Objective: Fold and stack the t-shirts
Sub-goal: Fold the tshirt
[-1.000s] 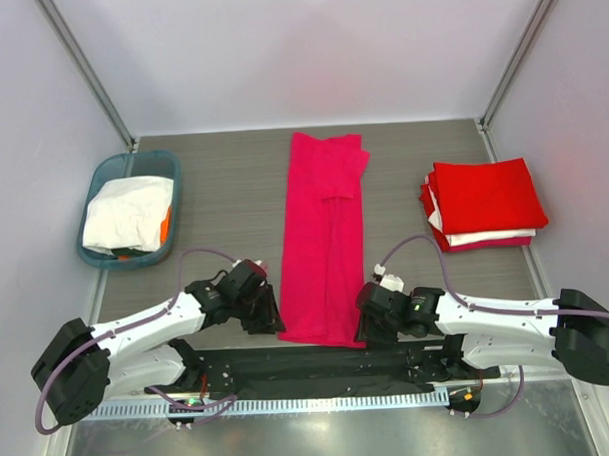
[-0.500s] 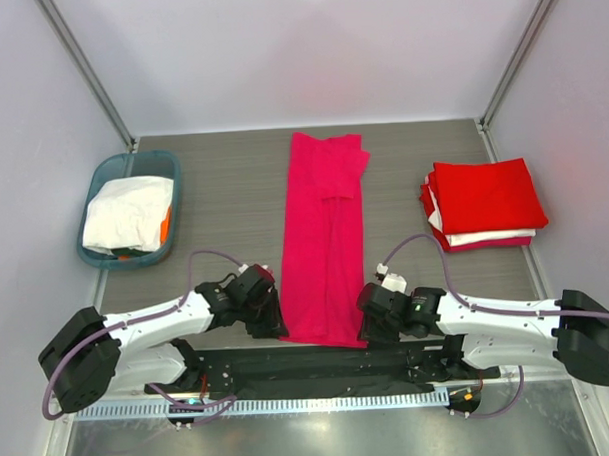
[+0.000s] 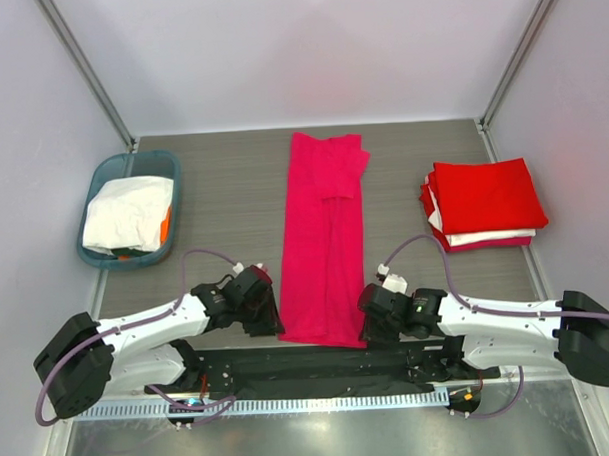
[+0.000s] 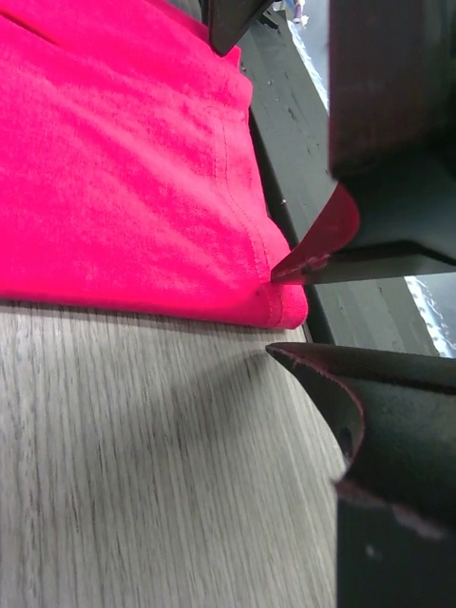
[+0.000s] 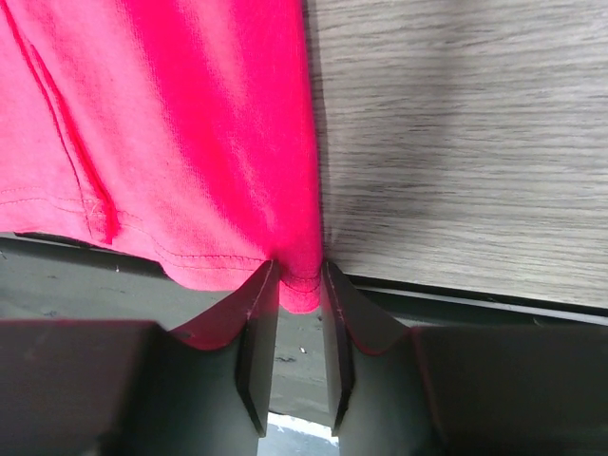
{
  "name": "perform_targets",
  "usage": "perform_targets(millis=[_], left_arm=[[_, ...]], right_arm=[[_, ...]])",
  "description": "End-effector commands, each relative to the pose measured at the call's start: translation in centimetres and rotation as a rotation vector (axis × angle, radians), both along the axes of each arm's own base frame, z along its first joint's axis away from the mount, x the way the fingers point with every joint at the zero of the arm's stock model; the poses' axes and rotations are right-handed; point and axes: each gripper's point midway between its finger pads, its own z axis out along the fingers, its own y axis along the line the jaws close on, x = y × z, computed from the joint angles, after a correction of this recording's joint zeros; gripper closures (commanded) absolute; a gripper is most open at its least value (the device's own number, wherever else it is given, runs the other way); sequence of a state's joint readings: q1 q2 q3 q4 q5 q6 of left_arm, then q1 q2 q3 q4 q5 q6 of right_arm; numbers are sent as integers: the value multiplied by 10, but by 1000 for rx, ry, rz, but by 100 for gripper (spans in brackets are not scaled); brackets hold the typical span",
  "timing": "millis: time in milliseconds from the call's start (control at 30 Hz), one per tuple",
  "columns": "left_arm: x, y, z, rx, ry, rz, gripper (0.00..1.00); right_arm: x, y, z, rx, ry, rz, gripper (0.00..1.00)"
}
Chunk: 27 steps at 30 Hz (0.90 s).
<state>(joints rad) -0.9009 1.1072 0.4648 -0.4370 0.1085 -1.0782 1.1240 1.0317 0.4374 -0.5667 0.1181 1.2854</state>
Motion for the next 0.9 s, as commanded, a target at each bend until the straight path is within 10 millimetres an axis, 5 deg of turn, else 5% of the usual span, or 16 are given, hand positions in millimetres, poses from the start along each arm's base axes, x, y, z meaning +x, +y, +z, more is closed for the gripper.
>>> perform_targets(millis=[0,100,167,333,533,667,867], left_arm=[[3,-6,-1,-36,-9,17,70],[2,-11,-1,-62,-6,15,80],[3,-12,0,-69,-10,22,100],[6,-10,5,-99,-36,54,100],[17,-24,40,-184,-73,58,100],[44,-27,70,-224,-120,95,100],[93,-26,99,-219,-180,142,100]], right_arm=[[3,-6,-7,-16,-23,-22,75],[3,-4,-3,-1,-26,-17,92],[7,1,8,34,-46,-23,98],[15,-2,27,43,-102,-42,99],[36,-10,63,36,-224,-75,99],[67,-16,106,31,-367,-121,99],[121,-34,141,-90,-477,-141,99]])
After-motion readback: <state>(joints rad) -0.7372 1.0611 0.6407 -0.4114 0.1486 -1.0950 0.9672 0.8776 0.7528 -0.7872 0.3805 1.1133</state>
